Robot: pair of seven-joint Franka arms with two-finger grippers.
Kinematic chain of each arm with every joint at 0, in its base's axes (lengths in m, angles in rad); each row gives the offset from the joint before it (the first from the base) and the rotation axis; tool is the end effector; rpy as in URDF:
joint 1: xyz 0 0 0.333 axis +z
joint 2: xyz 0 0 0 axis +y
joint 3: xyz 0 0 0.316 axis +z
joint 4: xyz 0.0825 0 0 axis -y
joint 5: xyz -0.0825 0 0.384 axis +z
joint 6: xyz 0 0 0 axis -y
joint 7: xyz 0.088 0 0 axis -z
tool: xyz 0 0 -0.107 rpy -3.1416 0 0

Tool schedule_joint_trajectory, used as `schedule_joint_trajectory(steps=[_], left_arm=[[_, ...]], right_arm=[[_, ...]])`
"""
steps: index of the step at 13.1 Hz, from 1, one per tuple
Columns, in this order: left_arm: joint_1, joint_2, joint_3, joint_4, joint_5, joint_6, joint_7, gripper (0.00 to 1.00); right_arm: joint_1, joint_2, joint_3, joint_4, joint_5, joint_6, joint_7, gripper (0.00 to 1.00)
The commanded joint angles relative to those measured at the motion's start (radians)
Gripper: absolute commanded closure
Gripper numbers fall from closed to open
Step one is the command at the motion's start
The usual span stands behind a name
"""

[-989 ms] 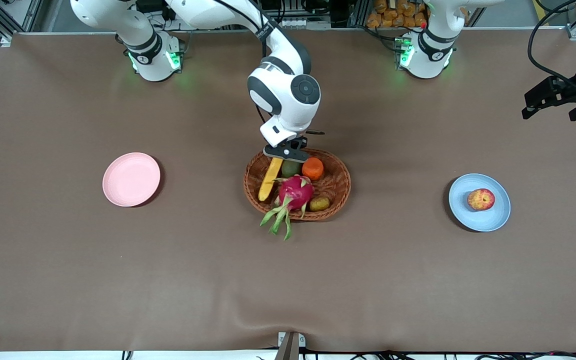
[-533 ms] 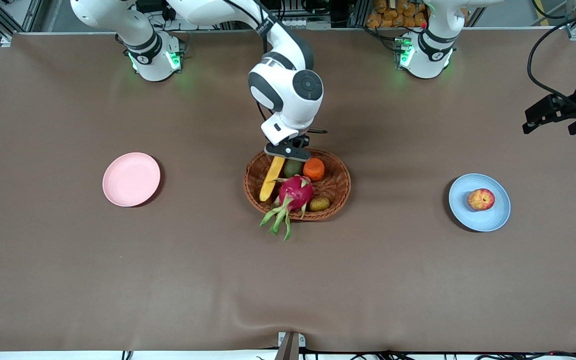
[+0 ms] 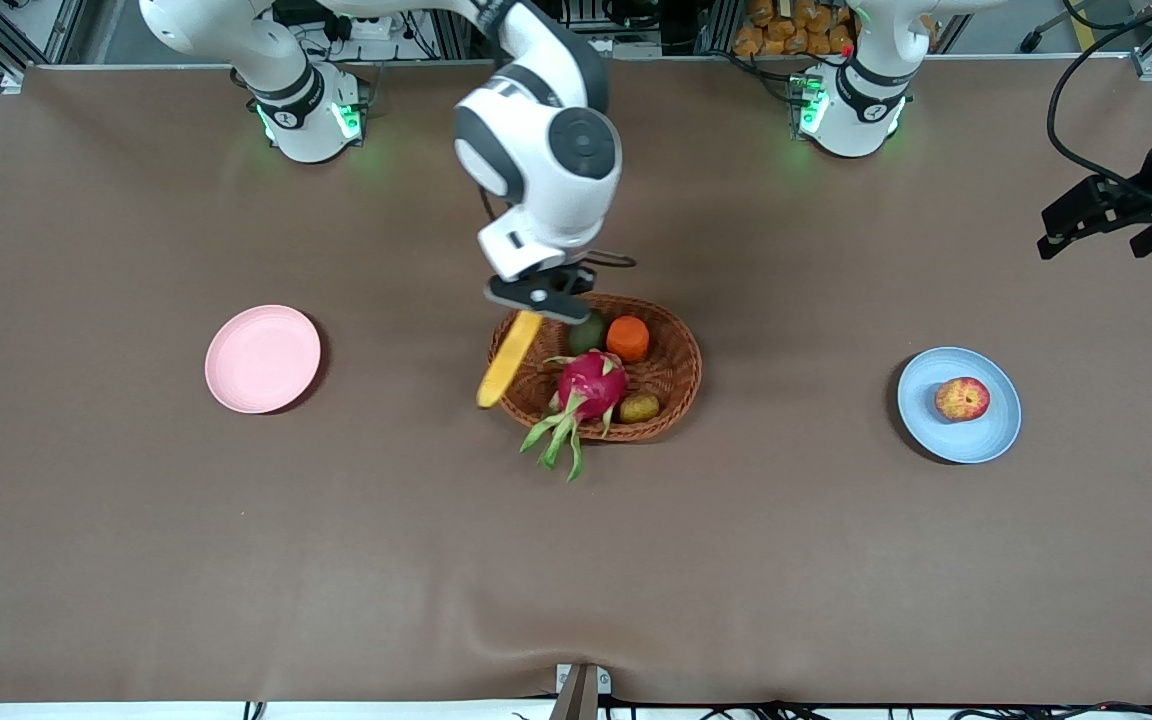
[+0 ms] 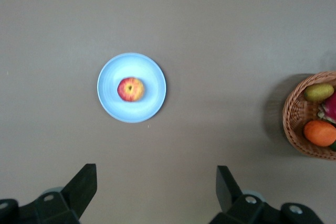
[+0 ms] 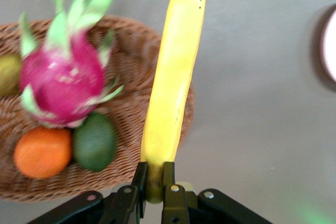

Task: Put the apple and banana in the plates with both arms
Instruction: 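Close the right gripper on the banana stem and lift it, then carry the banana with the right gripper over the pink plate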

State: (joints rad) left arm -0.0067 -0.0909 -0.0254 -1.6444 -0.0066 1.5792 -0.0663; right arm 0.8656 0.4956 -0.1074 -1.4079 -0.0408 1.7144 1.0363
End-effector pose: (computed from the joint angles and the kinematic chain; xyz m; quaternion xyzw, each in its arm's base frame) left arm 0.5264 -0.0183 0.6396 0.9998 0.0171 0.0127 0.0028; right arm 0.4870 0.4730 0.4045 0.9862 -0.1291 -0.0222 0.1013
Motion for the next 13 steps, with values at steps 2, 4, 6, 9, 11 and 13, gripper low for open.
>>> schedule_joint_trajectory(steps=[2,4,6,9,11,13], left_arm=[[0.011,-0.01,-0.01,0.017,0.007,-0.041,-0.023,0.0],[0.011,-0.004,-0.01,0.017,0.005,-0.039,-0.021,0.0],[0.014,0.0,-0.01,0.017,0.007,-0.038,-0.021,0.0],[0.002,0.005,-0.001,0.034,0.007,-0.038,-0.007,0.0],[0.011,0.037,-0.004,0.063,0.008,-0.039,-0.007,0.0],[0.013,0.037,-0.004,0.063,0.007,-0.039,-0.007,0.0]], right_arm=[[-0.132,-0.126,0.008,-0.026,-0.028,-0.103,-0.154,1.0],[-0.204,-0.204,0.006,-0.069,-0.027,-0.159,-0.27,1.0],[-0.284,-0.314,0.008,-0.188,-0.027,-0.142,-0.372,1.0],[-0.393,-0.411,0.006,-0.285,-0.028,-0.142,-0.53,1.0],[-0.483,-0.474,0.006,-0.359,-0.028,-0.133,-0.666,1.0],[-0.56,-0.54,0.006,-0.461,-0.028,-0.086,-0.786,1.0]])
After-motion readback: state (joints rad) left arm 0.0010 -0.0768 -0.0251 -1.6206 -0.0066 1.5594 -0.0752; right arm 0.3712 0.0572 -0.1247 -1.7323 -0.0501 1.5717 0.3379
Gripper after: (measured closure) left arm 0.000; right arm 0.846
